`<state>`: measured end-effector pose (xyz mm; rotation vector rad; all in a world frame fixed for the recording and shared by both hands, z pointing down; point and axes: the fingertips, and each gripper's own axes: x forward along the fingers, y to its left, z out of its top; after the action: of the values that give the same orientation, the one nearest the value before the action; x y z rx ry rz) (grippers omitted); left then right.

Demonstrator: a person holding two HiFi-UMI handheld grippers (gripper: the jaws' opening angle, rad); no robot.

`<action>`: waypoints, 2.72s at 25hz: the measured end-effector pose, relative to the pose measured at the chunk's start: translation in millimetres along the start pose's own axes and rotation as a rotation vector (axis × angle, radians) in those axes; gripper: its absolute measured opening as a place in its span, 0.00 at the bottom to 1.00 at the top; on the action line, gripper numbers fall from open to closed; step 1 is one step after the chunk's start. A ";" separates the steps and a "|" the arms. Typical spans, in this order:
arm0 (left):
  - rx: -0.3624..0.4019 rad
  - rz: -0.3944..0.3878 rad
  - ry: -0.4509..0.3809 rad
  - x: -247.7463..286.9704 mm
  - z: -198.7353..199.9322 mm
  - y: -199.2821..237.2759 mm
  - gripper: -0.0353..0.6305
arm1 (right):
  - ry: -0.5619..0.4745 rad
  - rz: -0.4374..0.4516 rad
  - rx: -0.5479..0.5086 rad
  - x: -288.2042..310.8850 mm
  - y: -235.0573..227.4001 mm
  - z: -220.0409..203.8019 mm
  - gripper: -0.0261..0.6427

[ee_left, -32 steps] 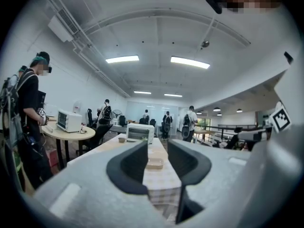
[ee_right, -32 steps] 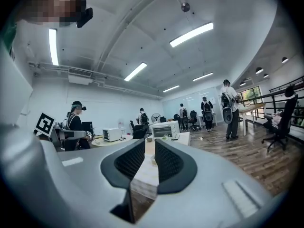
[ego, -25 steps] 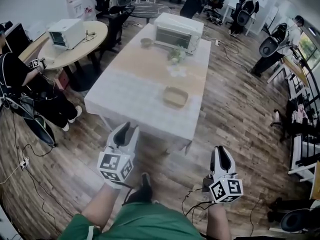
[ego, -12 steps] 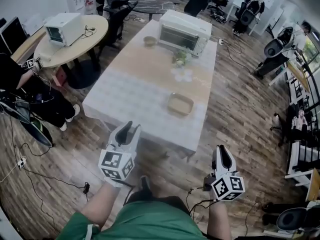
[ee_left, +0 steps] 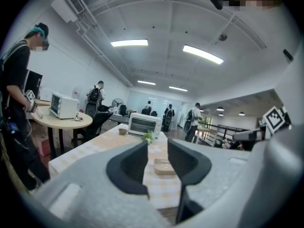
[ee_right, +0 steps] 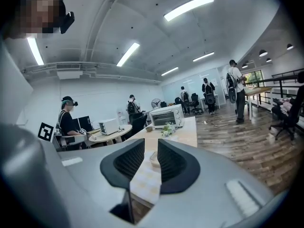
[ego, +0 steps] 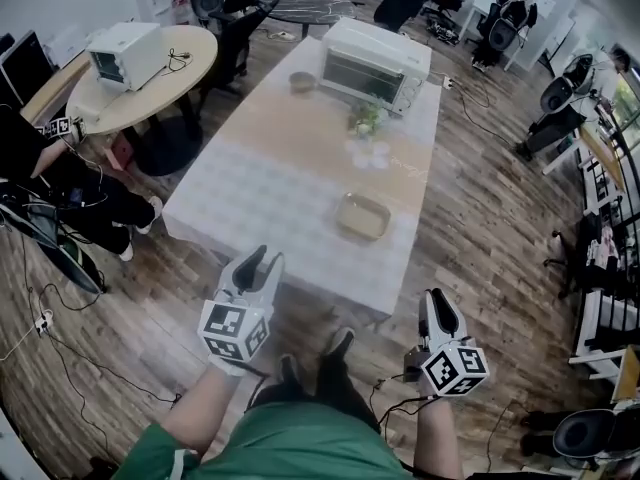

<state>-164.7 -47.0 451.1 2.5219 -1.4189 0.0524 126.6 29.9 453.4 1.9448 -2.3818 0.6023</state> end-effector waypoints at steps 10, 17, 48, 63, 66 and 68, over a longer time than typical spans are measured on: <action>0.009 0.077 0.024 56.2 5.2 7.4 0.25 | 0.077 0.120 0.080 86.0 -36.3 5.9 0.21; 0.011 0.119 0.049 117.8 8.6 -1.9 0.25 | 0.166 0.167 0.170 147.3 -92.4 3.9 0.21; -0.059 0.068 0.319 252.4 -94.3 28.4 0.25 | 0.588 0.214 0.417 309.8 -162.6 -127.3 0.21; -0.073 0.093 0.333 245.2 -92.6 52.1 0.25 | 0.676 0.180 0.583 328.3 -161.7 -171.2 0.19; -0.074 0.084 0.334 245.5 -91.2 51.2 0.25 | 0.671 0.182 0.588 328.0 -160.2 -170.7 0.18; -0.072 0.079 0.336 246.0 -91.1 49.9 0.25 | 0.671 0.177 0.596 327.1 -161.4 -171.1 0.17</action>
<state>-69.4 -256.6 586.3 2.2658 -1.3540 0.4107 164.3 -252.4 738.2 1.3081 -2.0602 1.7994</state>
